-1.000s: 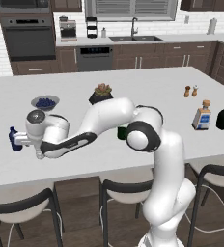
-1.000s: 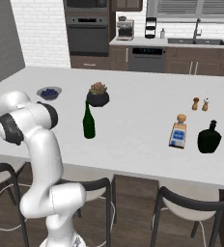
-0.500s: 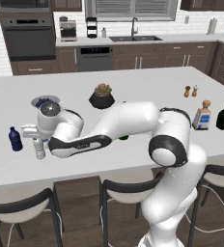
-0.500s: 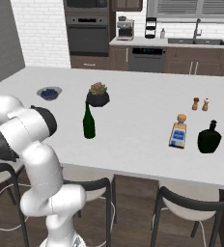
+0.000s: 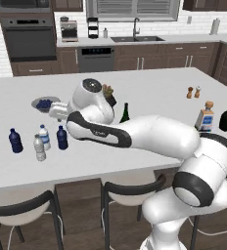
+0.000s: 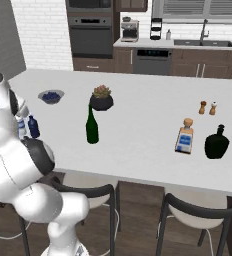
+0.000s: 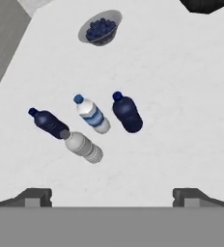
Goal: Move the plastic bottles in the middle to the plastics group, and the glass bottles in the middle to the glass group.
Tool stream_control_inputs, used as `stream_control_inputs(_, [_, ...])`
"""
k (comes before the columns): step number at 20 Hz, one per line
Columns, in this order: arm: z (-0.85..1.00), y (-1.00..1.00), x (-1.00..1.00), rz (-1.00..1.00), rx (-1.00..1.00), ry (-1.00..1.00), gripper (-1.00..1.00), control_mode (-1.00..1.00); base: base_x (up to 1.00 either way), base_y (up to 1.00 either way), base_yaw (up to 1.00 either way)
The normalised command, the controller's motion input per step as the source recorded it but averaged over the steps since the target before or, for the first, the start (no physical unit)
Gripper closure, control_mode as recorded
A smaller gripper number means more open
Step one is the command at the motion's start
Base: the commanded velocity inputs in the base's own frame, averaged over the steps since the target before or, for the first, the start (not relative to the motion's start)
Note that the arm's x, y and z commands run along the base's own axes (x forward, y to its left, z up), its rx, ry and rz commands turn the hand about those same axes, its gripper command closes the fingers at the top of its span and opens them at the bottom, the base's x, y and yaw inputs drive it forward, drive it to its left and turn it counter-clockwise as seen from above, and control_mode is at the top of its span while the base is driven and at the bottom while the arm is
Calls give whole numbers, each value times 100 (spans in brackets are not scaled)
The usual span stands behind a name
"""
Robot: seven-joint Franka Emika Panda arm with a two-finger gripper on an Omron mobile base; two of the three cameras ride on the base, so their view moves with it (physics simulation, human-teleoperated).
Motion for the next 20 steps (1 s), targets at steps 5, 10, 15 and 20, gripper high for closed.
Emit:
stream_control_inputs(5, [19,-100,-7,3,-9,6,-100,-100,0,0,0])
stream_control_inputs(10, [-13,-95,-65,2,-29,-4,-100,-100,0,0,0])
stream_control_inputs(15, [-23,-100,-60,0,-41,-4,-100,-100,0,0,0])
stream_control_inputs(20, [4,-100,6,3,-18,4,-100,-100,0,0,0])
